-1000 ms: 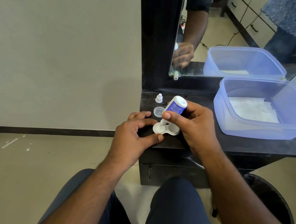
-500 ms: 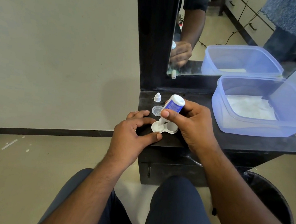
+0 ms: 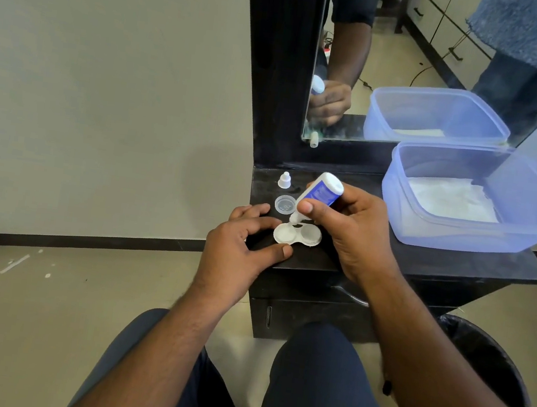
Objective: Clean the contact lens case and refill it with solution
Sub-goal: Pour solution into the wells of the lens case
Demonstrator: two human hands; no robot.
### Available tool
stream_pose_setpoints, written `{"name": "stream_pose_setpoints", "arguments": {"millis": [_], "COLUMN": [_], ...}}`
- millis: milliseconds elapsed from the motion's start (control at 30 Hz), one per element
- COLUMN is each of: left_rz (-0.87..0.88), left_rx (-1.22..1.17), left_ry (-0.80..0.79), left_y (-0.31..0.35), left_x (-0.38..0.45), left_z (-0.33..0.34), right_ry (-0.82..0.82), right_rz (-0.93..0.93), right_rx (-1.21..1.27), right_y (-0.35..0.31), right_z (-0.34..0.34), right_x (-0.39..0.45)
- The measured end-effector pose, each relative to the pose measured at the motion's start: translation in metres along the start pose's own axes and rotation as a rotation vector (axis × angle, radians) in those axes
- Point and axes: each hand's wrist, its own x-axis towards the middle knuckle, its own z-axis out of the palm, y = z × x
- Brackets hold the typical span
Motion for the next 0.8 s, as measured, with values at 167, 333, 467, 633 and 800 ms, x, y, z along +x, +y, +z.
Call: {"name": "stream_pose_setpoints", "arguments": {"millis": [167,333,467,633,800], "left_rz": [-0.008,-0.010,-0.008,-0.013,-0.012], "left_rx": [-0.012,-0.022,0.006,0.031,0.027], "left_ry": [0.008,0.008,0.014,0.013,0.015], "left_y": [0.0010,0.0020,0.0025,0.0030,0.0029], "left_x": [-0.0002,-0.0005,-0.0009,-0.0006,-0.0007], "left_z": [0.0004,0.0007,0.0013,0.0014,0.0012], "right_ry": [-0.030,-0.033,-0.040,-0.043,-0.041], "right_rz": [0.003,0.003,0.007,0.003,0.002], "right_rx": [-0.014,-0.028,-0.042,-0.059,-0.070], "right_y": [-0.0008,-0.0015,-0.0013,-0.0020,-0.0006], "right_z": [0.0015,0.0024,0.0022,0.0020,0.0013], "right_x": [-0.0013,-0.0022,-0.0021,-0.0023,-0.0017]}}
